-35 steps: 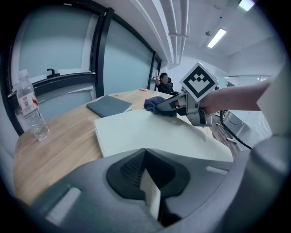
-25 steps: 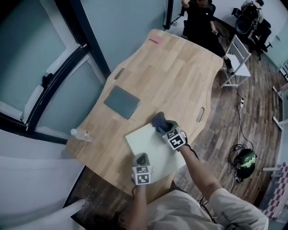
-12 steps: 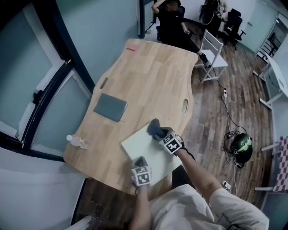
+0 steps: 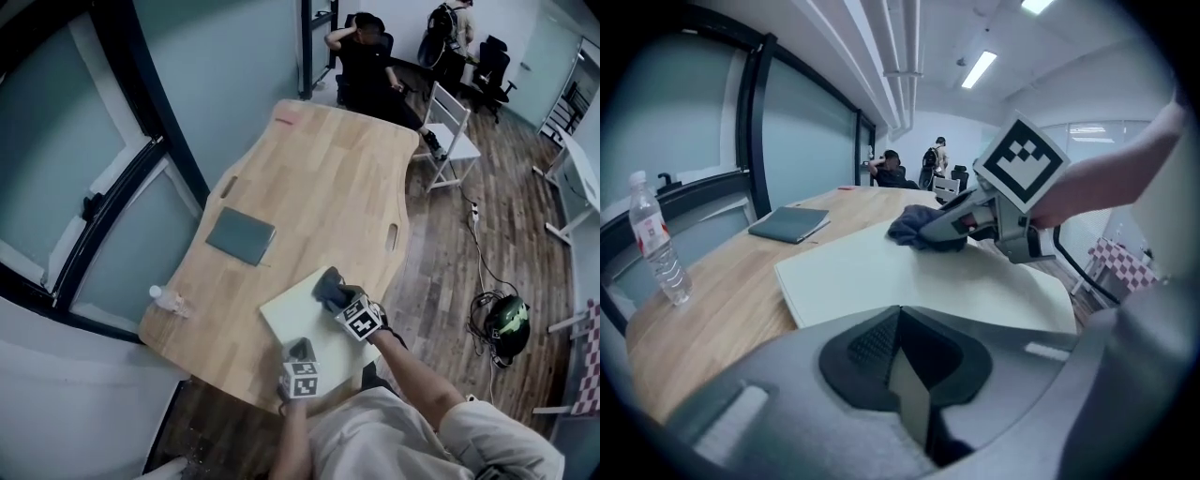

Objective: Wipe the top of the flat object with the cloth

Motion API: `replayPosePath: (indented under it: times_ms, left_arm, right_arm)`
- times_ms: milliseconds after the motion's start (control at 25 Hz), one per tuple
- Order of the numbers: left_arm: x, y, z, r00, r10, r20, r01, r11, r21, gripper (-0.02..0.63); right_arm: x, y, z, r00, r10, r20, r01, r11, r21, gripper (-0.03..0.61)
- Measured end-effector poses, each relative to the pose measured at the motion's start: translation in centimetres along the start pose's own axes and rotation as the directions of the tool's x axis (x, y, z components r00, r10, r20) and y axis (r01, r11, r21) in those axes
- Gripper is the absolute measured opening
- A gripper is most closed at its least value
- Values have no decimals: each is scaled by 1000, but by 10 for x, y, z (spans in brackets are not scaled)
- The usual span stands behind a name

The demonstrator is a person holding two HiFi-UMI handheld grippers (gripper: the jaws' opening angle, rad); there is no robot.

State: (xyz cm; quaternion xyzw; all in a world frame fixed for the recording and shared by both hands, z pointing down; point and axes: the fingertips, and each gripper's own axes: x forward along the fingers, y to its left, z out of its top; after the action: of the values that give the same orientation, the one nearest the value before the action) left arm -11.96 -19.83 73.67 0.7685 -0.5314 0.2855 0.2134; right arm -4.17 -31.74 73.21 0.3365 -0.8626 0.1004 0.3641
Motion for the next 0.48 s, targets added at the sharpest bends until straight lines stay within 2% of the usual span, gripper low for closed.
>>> replayPosePath:
  times_ms: [280, 480]
  left_arm:
    - [4, -1, -5, 999, -36, -13, 36, 999, -8, 8]
    - [4, -2, -5, 999, -49, -6, 49, 999, 18, 8]
  right_arm:
    - [21, 60, 28, 990, 140, -24, -142, 982, -121, 137]
    - [36, 113, 47, 964, 264, -44, -267, 944, -191, 137]
